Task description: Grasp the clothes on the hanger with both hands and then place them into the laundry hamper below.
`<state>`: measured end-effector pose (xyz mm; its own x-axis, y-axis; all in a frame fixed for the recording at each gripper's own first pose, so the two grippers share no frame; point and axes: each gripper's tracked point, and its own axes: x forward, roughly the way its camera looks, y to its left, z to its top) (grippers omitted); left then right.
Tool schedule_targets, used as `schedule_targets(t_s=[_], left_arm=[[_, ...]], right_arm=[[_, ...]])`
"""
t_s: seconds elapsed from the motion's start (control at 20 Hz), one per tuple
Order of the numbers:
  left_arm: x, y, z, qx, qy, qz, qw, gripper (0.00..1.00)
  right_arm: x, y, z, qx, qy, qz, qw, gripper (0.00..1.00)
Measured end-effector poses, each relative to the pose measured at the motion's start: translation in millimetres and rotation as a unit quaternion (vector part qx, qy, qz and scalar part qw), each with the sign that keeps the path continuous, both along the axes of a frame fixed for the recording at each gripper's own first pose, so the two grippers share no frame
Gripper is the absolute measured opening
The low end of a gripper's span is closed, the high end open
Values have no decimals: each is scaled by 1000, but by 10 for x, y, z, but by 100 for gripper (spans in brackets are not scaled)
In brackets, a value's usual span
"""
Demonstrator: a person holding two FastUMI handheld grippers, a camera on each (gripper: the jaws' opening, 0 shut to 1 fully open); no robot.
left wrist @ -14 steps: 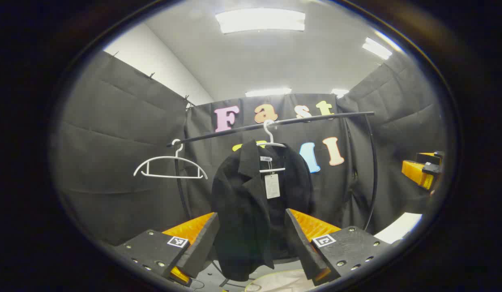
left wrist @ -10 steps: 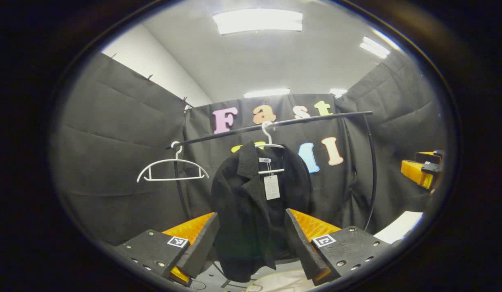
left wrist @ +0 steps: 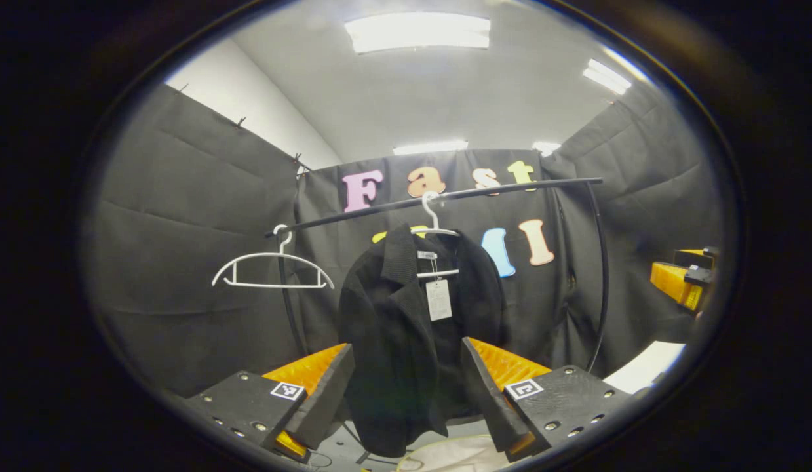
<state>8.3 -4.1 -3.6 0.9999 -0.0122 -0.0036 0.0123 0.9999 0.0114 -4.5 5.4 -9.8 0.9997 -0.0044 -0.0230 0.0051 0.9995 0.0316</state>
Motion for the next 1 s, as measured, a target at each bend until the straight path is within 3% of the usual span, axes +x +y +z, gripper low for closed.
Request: schedule_targets(t_s=[0.4, 0.8, 1.0], left_arm=[[-49, 47, -9, 3, -4, 2, 1000, 94], [69, 152, -53, 0, -2, -3, 1000, 94], [229, 86, -26, -9, -7, -24, 1000, 94]], right_arm=[[52, 45, -16, 2, -1, 0, 1000, 96], [121, 384, 134, 1, -20, 34, 999, 93], [280, 663, 206, 12, -24, 59, 998, 94]])
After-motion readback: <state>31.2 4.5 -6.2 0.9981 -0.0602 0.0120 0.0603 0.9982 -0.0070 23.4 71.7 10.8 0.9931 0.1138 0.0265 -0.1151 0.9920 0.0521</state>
